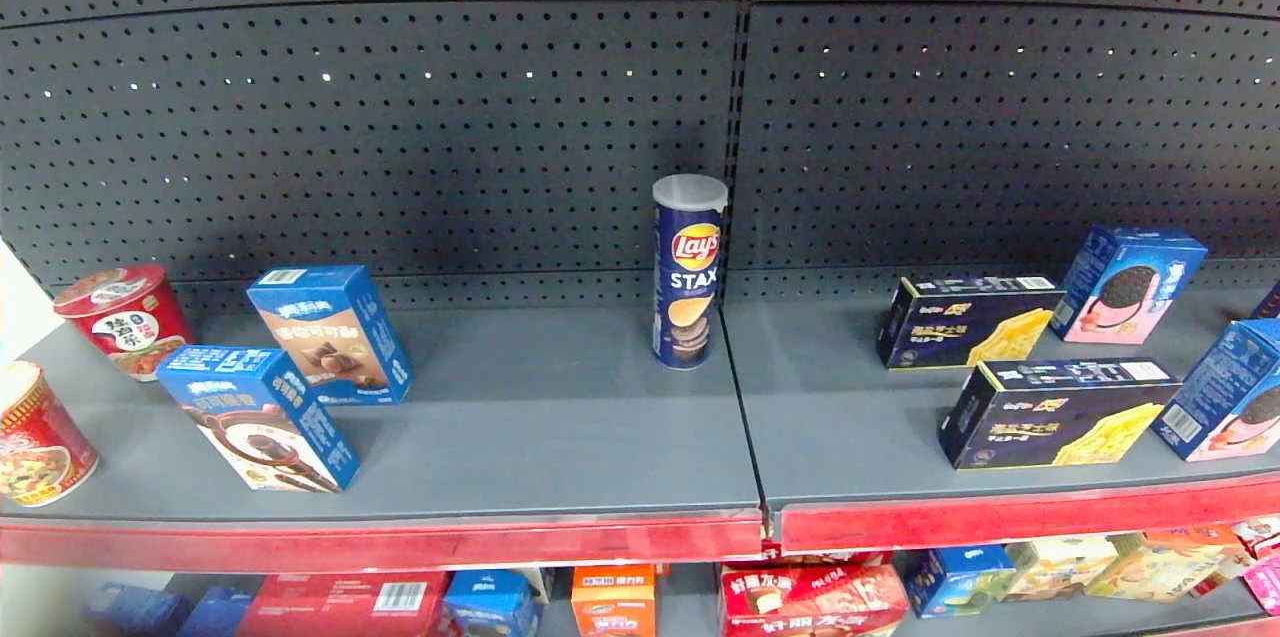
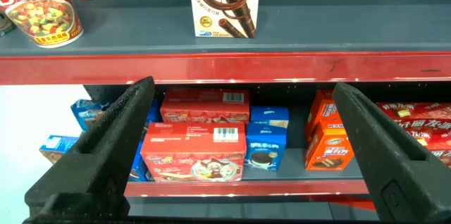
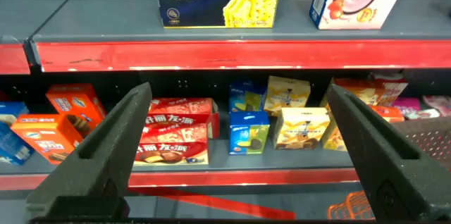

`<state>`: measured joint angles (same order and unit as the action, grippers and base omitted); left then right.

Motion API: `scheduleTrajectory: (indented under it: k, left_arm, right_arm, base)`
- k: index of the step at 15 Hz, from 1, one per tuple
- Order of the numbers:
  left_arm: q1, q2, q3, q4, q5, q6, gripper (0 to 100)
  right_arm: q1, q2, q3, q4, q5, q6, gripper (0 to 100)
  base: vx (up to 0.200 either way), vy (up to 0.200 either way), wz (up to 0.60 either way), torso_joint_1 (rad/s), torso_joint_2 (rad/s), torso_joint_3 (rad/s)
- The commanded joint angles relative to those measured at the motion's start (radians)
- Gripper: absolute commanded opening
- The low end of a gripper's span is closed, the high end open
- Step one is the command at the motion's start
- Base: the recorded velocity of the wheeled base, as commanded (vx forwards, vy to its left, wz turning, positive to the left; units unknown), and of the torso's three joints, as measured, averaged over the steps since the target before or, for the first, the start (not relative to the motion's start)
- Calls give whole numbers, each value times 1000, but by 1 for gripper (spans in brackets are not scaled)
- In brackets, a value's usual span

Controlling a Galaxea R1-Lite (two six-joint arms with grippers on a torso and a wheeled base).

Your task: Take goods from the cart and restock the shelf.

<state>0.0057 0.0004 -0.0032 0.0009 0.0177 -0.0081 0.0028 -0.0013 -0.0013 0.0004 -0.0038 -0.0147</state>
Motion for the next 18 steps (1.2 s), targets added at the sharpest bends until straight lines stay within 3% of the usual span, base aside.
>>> scheduleTrajectory:
  k: [1,3,4,5,9,14,18]
  left_arm:
    - [0,0,0,1,1,-1,100]
    - [0,0,0,1,1,-1,100]
    - [0,0,0,1,-1,0,100]
    - [0,0,0,1,1,-1,100]
    - [0,0,0,1,-1,0,100]
    - [0,0,0,1,-1,-1,100]
    - [0,0,0,1,1,-1,100]
  right_arm:
    - [2,1,1,1,10,15,100]
    - [10,20,-17,-7,42,18,100]
    - [11,70,-106,6,39,15,100]
    - [20,326,-236,21,36,25,100]
    - [-24,337,-275,16,4,-14,100]
    - [-66,339,-445,283,-59,-51,100]
    - [-69,339,-508,313,-96,-100,100]
  base:
    - [0,0,0,0,0,0]
    - [0,0,0,0,0,0]
    - [0,0,0,0,0,0]
    - [0,0,0,0,0,0]
    - [0,0,0,0,0,0]
    - [0,0,0,0,0,0]
    - [0,0,0,0,0,0]
